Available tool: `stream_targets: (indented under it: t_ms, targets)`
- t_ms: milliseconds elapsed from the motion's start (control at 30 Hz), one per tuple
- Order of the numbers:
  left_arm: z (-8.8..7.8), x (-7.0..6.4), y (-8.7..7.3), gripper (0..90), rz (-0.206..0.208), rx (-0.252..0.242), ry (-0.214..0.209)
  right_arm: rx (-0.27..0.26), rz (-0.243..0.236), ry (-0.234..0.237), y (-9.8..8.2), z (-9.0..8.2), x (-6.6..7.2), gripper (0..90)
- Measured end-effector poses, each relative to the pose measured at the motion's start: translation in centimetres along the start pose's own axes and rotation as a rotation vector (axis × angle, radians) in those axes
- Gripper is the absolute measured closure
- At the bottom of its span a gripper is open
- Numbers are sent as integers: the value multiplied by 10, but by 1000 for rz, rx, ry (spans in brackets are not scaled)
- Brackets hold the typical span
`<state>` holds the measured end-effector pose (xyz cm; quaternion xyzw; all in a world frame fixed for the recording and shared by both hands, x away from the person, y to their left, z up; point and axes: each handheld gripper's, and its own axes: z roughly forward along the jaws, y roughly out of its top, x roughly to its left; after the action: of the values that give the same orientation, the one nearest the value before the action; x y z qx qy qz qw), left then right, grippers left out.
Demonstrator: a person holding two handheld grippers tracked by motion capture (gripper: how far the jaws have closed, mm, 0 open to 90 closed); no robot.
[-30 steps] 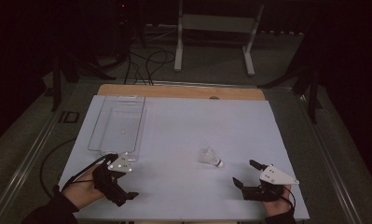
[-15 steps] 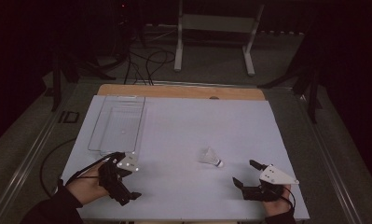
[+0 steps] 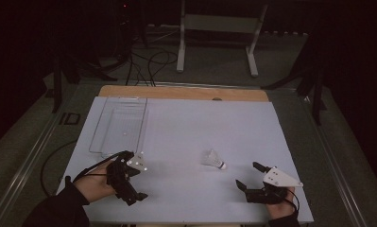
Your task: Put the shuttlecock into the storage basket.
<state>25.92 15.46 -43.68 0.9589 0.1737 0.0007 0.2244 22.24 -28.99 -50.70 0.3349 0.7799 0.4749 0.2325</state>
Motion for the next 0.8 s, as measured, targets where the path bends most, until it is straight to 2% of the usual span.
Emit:
stream_targets:
  t_ms: [300, 433, 567, 667, 733, 800]
  targets:
    - [4, -1, 12, 2, 41, 40, -25, 0, -1, 0, 0, 0, 0, 98]
    - [7, -1, 17, 2, 43, 61, -38, -1, -1, -1, 0, 0, 0, 98]
    - [12, -3, 24, 2, 78, 93, -32, -2, -5, -2, 1, -1, 0, 99]
    - [14, -4, 27, 2, 91, 107, -52, -2, -9, -3, 1, -1, 0, 98]
    - [14, -5, 29, 2, 107, 105, -84, -1, -12, -3, 1, -1, 0, 98]
    - [14, -6, 32, 2, 118, 98, -97, -2, -12, -3, 1, -1, 0, 99]
